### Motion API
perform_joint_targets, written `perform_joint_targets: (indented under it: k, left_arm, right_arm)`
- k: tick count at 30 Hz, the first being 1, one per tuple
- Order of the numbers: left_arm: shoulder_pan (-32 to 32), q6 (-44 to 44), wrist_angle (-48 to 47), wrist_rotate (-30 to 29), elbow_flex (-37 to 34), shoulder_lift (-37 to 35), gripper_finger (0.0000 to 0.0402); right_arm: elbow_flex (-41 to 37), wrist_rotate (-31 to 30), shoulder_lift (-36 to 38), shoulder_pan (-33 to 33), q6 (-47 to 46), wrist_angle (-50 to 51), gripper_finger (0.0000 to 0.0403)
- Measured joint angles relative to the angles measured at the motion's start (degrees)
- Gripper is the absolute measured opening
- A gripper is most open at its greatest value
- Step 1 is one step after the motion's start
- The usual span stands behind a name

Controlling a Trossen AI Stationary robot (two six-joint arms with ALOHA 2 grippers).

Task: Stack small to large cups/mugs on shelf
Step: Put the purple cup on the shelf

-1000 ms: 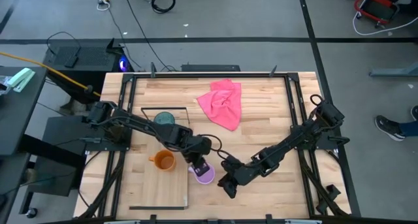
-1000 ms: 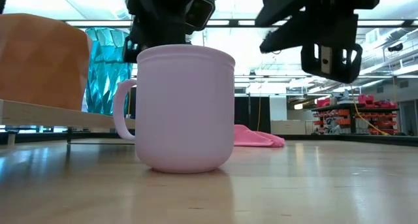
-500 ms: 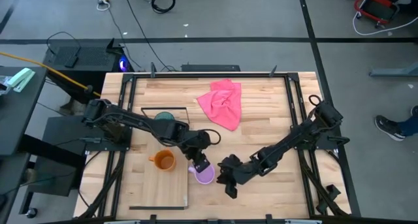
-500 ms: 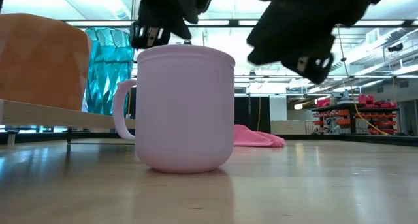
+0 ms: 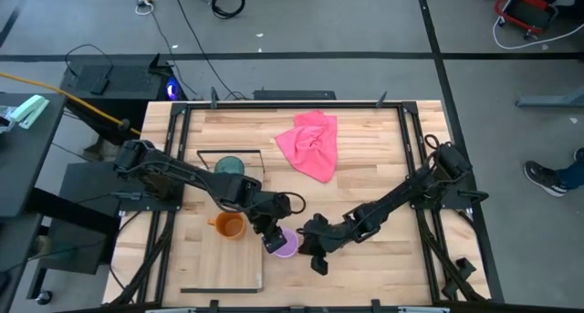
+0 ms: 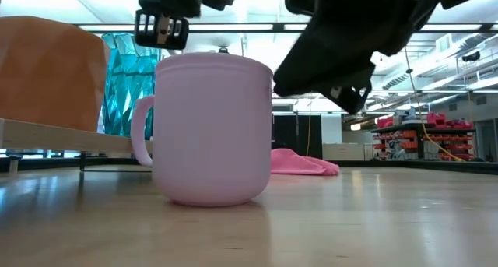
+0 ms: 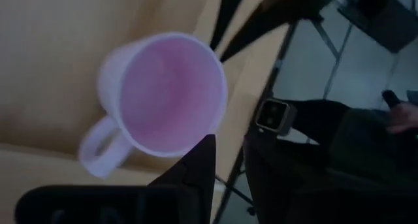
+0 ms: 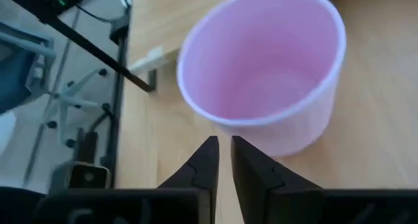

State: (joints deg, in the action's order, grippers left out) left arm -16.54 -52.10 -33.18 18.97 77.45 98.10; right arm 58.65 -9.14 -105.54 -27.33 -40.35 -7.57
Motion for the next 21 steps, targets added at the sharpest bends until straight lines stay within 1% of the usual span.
perform_joint_targets:
  k: [2, 5, 7, 10, 12, 21]
  left_arm:
    - [-0.4, -0.4, 0.0, 1.3, 0.0, 0.0, 0.0082]
    - [-1.0, -2.0, -0.3, 1.3, 0.0, 0.0, 0.0077]
    - [-1.0, -2.8, -1.1, -1.2, 0.0, 0.0, 0.0073]
    - [-0.1, -2.8, -4.2, -7.2, 0.0, 0.0, 0.0069]
    - [0.8, -3.1, -5.9, -9.6, 0.0, 0.0, 0.0069]
    - [2.9, -2.7, -12.0, -12.5, 0.0, 0.0, 0.0079]
  right_arm:
    - [0.0, 0.2, 0.1, 0.0, -0.1, -0.7, 0.0048]
    - [0.0, 0.2, 0.1, 0.1, -0.2, -0.4, 0.0048]
    - [0.0, 0.2, 0.1, 0.2, -0.4, -0.5, 0.0048]
    - [0.0, 0.2, 0.1, 0.4, -1.7, -0.2, 0.0048]
    - [0.0, 0.2, 0.1, 0.6, -2.6, -0.3, 0.0048]
    - [0.0, 0.2, 0.1, 0.6, -3.5, -0.3, 0.0062]
